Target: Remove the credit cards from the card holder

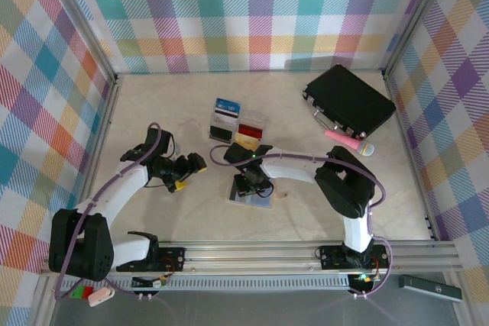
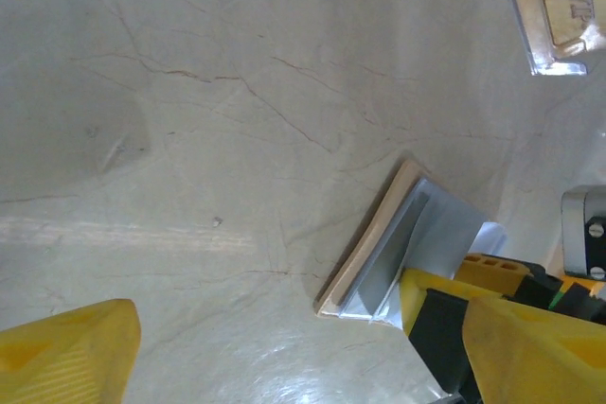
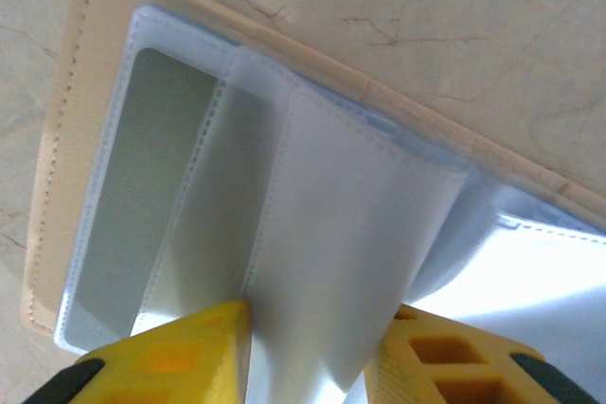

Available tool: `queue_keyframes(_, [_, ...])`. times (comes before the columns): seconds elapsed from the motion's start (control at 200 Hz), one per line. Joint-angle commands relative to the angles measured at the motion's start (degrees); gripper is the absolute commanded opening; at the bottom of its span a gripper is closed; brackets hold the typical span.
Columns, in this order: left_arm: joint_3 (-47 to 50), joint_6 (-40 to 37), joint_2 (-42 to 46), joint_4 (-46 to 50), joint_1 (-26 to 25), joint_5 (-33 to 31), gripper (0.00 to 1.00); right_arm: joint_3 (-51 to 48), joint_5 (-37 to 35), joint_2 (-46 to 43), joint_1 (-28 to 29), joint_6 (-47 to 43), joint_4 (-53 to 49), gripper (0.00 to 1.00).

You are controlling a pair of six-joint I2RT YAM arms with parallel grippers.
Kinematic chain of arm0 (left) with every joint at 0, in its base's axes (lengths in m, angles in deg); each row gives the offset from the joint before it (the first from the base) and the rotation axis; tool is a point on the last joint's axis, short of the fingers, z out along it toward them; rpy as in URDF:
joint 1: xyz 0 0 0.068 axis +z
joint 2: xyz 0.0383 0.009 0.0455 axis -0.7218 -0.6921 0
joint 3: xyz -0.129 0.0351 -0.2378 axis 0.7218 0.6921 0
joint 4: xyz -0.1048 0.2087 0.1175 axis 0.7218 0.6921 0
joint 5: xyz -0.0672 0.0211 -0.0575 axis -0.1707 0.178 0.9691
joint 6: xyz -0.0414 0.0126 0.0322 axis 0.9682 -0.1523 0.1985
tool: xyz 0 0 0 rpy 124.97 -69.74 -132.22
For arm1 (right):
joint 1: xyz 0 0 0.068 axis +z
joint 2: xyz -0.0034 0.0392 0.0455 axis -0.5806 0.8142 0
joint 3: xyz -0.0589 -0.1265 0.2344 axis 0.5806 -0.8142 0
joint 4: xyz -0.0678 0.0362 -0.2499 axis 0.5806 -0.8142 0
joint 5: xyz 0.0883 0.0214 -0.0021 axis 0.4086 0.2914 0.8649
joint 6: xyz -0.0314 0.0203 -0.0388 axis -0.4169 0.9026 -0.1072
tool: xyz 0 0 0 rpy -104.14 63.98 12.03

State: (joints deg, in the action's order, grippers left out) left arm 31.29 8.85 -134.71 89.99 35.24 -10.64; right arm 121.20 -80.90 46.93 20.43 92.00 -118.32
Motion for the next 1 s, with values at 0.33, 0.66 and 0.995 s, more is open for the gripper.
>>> queue_keyframes(0.33, [4.2, 9.3, -3.2, -12.1, -9.8, 4.6, 0.50, 0.3, 4.2, 0.5, -1.5, -10.8, 5.0, 0.16])
queue_keyframes(0.66, [4.7, 14.6, -9.5, -21.4, -16.1, 4.1, 0.28, -1.5, 4.0, -0.9, -1.9, -7.6, 6.6, 0.16])
queue_keyframes(0.995, [5.3, 16.2, -15.2, -24.1, -17.7, 1.4, 0.16, -2.1, 2.0, -1.2, -1.9, -5.1, 6.0, 0.17])
